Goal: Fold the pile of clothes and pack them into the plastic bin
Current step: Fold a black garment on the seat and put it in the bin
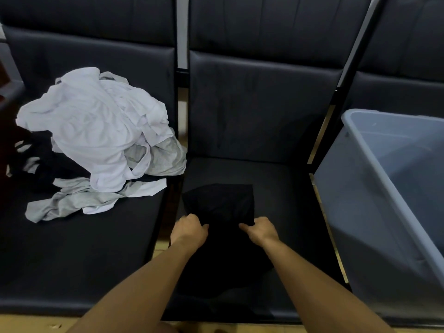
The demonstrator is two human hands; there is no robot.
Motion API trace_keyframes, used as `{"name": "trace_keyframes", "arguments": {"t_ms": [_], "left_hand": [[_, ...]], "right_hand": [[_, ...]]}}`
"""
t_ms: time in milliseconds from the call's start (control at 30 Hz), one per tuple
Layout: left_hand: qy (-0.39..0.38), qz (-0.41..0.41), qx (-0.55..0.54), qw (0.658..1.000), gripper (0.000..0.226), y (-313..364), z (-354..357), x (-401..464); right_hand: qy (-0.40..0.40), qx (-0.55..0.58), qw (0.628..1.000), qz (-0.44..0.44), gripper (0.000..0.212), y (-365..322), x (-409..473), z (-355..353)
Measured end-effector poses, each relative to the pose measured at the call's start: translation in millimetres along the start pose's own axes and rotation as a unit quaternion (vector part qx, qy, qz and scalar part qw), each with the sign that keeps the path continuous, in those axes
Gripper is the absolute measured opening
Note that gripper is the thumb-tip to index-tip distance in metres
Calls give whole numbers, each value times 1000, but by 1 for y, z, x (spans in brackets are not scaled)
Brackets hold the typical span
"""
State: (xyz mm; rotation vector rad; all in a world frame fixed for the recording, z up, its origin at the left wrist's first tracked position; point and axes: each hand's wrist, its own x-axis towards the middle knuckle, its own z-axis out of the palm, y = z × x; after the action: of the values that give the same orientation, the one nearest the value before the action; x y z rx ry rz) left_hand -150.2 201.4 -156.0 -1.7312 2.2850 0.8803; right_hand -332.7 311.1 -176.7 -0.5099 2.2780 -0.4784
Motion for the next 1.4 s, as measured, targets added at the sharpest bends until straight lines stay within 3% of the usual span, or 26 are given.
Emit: {"name": "trace_keyframes", "arguments": {"t_ms": [67, 133, 167, 233, 333, 400, 467, 567, 633, 733, 900, 1000, 1067, 1167, 1267, 1400], "left_hand": [[-9, 4, -34, 999, 42, -1, 0, -1], [-1, -16, -104, 994, 50, -5, 0, -1], [13, -25, -152, 988, 55, -6, -1, -3], [48, -15, -297, 954, 53, -9, -5, -7], [82, 21, -526, 846, 54, -6, -15, -18], [103, 46, -527, 842, 33, -1, -28, -24], [118, 73, -514, 846, 21, 4, -38, -27], [89, 96, -517, 846, 25, 6, -49, -28], [68, 100, -480, 869, 29, 6, -51, -25], [63, 87, -390, 915, 33, 3, -48, -18], [12, 21, -286, 958, 44, -7, -21, -8], [72, 59, -132, 987, 50, -16, -10, -7], [102, 168, -117, 974, 36, -17, -11, -9], [-32, 269, -66, 960, 18, -14, -12, -16], [-122, 301, 92, 941, 26, -14, -5, -18], [-75, 317, 165, 931, 45, -7, -3, -18]], "right_hand": [[27, 29, 999, -5, 53, 8, -5, 3], [79, 81, 993, -32, 81, 13, -15, 2], [107, 124, 985, -54, 79, 13, -23, 0], [135, 207, 962, -114, 54, 16, -37, -5], [134, 310, 921, -195, 32, 7, -60, -14], [125, 343, 906, -212, 18, -4, -73, -20], [120, 336, 900, -251, 32, -11, -76, -25], [106, 298, 922, -224, 79, -19, -73, -26], [100, 276, 932, -211, 88, -20, -68, -25], [106, 257, 943, -183, 81, -16, -61, -20], [75, 157, 983, -66, 71, 5, -53, -7], [153, 43, 985, -74, 63, 14, -51, -5], [177, -44, 965, -187, 54, 10, -49, -5], [73, -190, 922, -329, 40, 4, -47, -1], [34, -274, 906, -322, 48, 13, -50, 6], [77, -293, 926, -227, 48, 17, -66, 11]]}}
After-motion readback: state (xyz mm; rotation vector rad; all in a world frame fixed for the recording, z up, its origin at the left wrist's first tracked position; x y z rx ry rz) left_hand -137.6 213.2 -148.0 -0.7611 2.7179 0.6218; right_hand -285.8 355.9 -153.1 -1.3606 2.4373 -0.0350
